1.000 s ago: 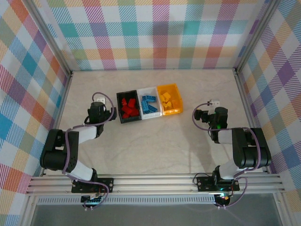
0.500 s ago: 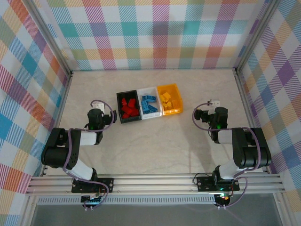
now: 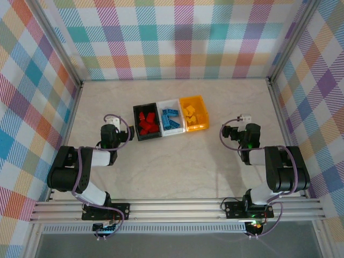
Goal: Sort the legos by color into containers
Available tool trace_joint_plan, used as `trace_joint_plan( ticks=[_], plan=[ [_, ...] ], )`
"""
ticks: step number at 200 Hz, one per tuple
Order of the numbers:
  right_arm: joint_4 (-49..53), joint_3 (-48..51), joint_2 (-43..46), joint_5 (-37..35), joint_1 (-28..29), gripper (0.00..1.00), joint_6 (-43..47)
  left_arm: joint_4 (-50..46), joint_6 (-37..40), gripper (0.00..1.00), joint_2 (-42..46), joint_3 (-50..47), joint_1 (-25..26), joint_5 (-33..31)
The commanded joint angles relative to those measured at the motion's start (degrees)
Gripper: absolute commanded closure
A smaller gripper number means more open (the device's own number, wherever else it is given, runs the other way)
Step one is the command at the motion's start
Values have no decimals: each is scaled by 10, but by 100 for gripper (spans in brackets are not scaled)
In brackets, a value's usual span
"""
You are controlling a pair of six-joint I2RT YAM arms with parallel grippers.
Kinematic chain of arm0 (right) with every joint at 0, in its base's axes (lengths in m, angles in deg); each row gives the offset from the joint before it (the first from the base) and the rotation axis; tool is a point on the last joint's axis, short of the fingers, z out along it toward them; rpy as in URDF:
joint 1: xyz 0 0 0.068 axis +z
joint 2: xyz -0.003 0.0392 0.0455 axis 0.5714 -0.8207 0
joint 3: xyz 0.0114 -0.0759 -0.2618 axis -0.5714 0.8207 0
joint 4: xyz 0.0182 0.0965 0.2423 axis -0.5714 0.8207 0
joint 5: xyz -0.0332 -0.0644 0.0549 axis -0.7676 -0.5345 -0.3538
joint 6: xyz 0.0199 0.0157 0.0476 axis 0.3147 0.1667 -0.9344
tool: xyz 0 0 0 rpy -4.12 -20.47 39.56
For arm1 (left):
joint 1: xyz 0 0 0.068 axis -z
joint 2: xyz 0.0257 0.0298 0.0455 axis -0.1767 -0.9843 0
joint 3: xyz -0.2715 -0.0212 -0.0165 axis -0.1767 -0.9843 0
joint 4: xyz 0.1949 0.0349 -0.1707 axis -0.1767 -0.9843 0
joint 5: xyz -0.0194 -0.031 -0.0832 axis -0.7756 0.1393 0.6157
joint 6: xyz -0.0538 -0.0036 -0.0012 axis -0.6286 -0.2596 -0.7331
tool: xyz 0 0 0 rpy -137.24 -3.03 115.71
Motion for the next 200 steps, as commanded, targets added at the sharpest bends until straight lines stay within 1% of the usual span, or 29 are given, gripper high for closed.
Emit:
trace_joint_plan(
  ticks=[1, 200],
  plan=[
    [0, -12, -1, 5, -3, 0, -7, 19, -7, 0, -4, 0, -10, -3],
    [-2, -12, -2, 6, -2, 0, -6, 20, -7, 0, -3, -1, -10, -3]
  ],
)
